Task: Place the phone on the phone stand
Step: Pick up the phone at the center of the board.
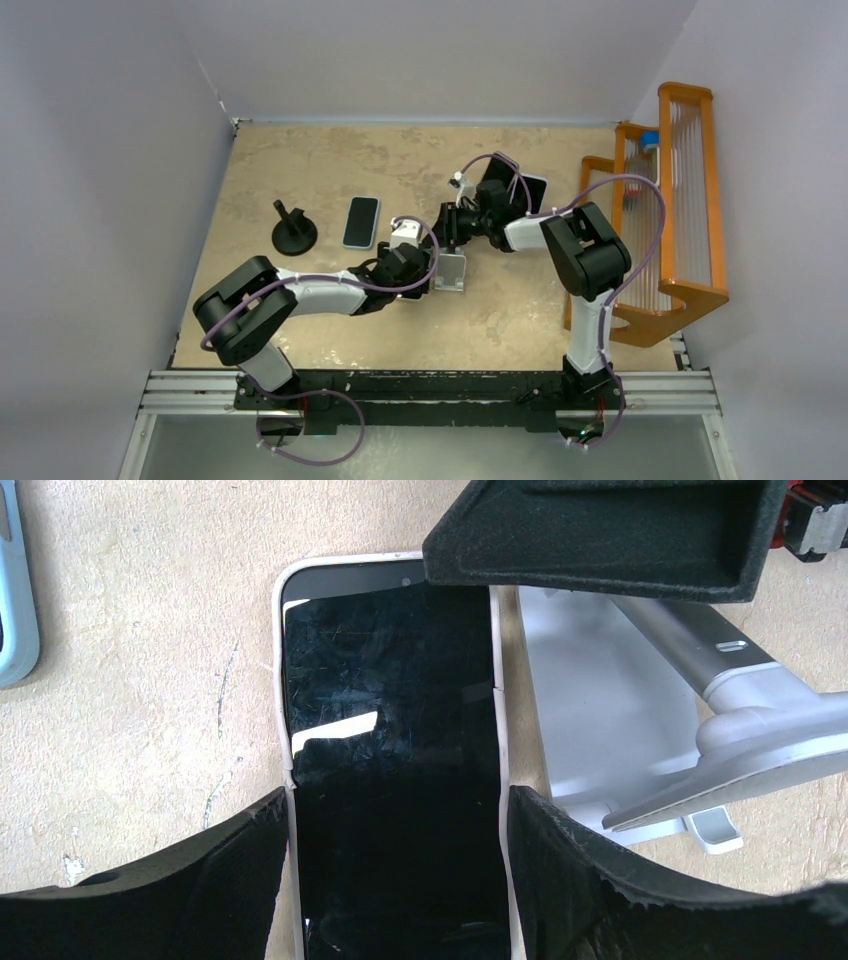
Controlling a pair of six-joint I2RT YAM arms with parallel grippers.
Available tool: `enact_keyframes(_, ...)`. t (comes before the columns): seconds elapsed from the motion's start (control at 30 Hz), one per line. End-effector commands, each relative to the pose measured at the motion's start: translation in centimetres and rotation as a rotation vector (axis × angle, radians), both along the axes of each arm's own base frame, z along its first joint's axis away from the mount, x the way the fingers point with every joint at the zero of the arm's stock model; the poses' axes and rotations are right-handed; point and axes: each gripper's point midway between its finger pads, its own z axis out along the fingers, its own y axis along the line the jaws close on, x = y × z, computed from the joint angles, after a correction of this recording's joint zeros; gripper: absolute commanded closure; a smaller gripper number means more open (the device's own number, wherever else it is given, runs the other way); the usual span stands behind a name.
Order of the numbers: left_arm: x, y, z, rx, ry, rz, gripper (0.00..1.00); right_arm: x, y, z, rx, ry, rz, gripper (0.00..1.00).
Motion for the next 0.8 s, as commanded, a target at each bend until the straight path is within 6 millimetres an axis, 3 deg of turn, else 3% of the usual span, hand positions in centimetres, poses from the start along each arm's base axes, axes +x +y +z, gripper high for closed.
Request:
enact_keyframes(0.0,-5.1,2.7,-5.2,0.128,0.246,-0.049,0.42,-1.2,0.3,-1.4,-0.013,0.049,0.048,0.52)
enact_keyframes(0.33,-3.8,2.2,-4.6,0.109,0.210,-0.032,0.42,-1.9,0.6,-2.0,-0.019,0.074,0.093,0.52)
enact_keyframes(0.77,-2.4,1.8,-2.0,-0.006,0.103,-0.056,0.50,-2.2,1.2,-1.7,-0.010,0.076,0.128,0.51)
